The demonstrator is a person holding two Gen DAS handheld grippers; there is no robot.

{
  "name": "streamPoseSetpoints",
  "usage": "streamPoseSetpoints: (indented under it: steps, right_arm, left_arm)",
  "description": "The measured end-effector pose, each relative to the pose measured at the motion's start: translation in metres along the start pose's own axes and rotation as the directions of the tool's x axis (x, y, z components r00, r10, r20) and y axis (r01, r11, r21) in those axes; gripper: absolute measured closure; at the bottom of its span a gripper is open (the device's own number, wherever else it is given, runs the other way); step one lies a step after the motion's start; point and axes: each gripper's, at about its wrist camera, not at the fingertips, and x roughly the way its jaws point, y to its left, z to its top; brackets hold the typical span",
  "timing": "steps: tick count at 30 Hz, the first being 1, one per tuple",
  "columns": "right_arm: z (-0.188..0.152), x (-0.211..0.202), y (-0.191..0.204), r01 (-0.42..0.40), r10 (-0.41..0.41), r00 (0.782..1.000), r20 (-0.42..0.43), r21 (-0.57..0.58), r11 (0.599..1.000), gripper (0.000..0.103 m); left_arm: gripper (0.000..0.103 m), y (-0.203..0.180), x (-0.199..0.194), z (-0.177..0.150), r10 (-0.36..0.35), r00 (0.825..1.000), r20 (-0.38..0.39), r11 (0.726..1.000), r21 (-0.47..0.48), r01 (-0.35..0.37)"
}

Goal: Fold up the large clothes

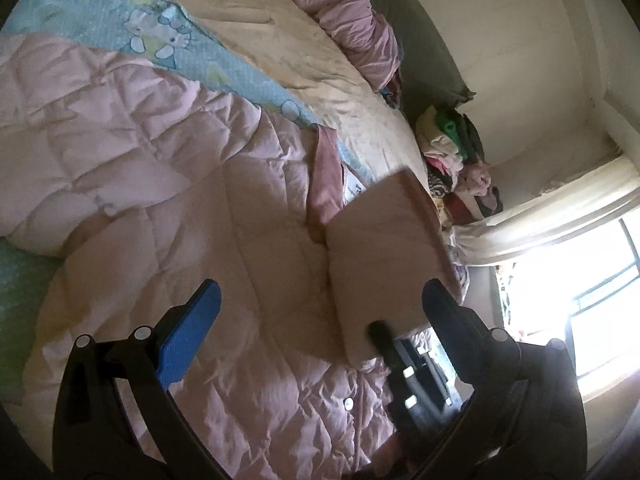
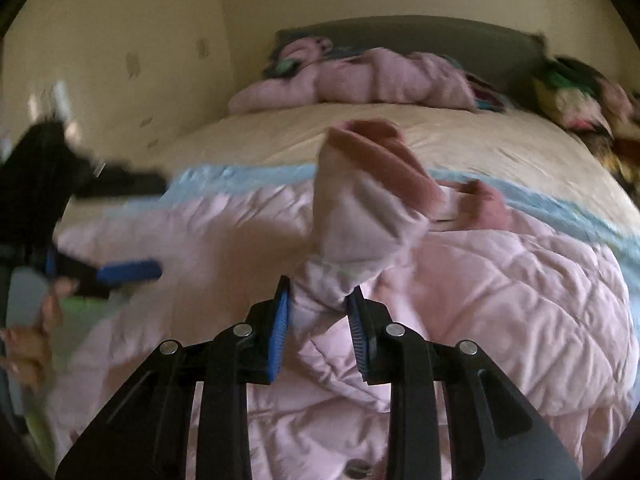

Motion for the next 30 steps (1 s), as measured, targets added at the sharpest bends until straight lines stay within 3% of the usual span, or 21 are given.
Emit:
streamPoseSetpoints:
  steps: [4,7,8,9,10,13,17,18,20,21,23,26,28,30]
  right_arm:
    - [-0.009,0.014,0.026,-0.040,0.033,0.996,-0.081,-0.088,0.995,0.072]
    - [-0.013,0.019,0.038,-0.061,0.046,0.993,-0.112,-0.134,0.989,0.064]
    - [-0.014,0.018,0.038,-0.082,0.067,0.990,-0.121,-0.131,0.988,0.055]
    - [-0.015,0.015,0.038,-0.104,0.089,0.988,-0.130,-0.113,0.988,0.039]
    - [-0.016,0.014,0.037,-0.114,0.100,0.985,-0.140,-0.092,0.989,0.034]
    - [-0.019,0.000,0.023,-0.157,0.155,0.976,-0.151,0.001,0.988,0.033]
    - [-0.025,-0.027,0.003,-0.149,0.160,0.979,-0.125,0.091,0.985,0.032]
    - [-0.027,-0.034,-0.003,-0.144,0.157,0.981,-0.115,0.110,0.983,0.032]
    - [-0.033,-0.049,-0.015,-0.123,0.139,0.985,-0.104,0.145,0.982,0.032]
    - [-0.035,-0.056,-0.020,-0.113,0.131,0.986,-0.100,0.162,0.980,0.032]
    - [-0.039,-0.070,-0.036,-0.088,0.108,0.990,-0.090,0.201,0.976,0.032]
    - [-0.044,-0.089,-0.059,-0.032,0.049,0.997,-0.067,0.240,0.970,0.033]
    - [-0.046,-0.102,-0.079,0.042,-0.029,0.998,-0.052,0.271,0.962,0.033]
    - [-0.046,-0.112,-0.100,0.135,-0.124,0.991,-0.053,0.303,0.943,0.033]
  left_arm:
    - [0.009,0.000,0.005,-0.002,-0.035,0.999,-0.006,0.999,-0.008,0.035]
    - [0.009,0.002,0.010,-0.003,-0.029,0.999,-0.017,1.000,-0.007,0.029]
    - [0.009,0.003,0.013,-0.004,-0.025,0.999,-0.024,1.000,-0.007,0.024]
    - [0.009,0.005,0.017,-0.004,-0.021,0.999,-0.033,1.000,-0.010,0.021]
    - [0.009,0.007,0.021,-0.005,-0.017,0.999,-0.041,1.000,-0.013,0.016]
    - [0.009,0.013,0.033,-0.009,0.019,0.998,-0.058,1.000,-0.008,-0.019]
    - [0.011,0.010,0.046,-0.016,0.066,0.996,-0.058,0.996,0.064,-0.062]
    - [0.017,0.007,0.049,-0.018,0.091,0.994,-0.052,0.992,0.092,-0.086]
    - [0.084,0.002,0.055,-0.022,0.189,0.981,-0.043,0.970,0.161,-0.180]
    - [0.084,0.001,0.054,-0.024,0.231,0.973,-0.019,0.957,0.184,-0.224]
    - [0.091,-0.002,0.051,-0.022,0.214,0.977,-0.011,0.957,0.204,-0.207]
    - [0.092,-0.017,0.025,-0.015,0.198,0.978,0.070,0.944,0.256,-0.210]
    - [0.092,-0.027,0.006,-0.010,0.226,0.966,0.125,0.922,0.293,-0.253]
    - [0.092,-0.022,0.002,-0.007,0.253,0.959,0.124,0.913,0.298,-0.279]
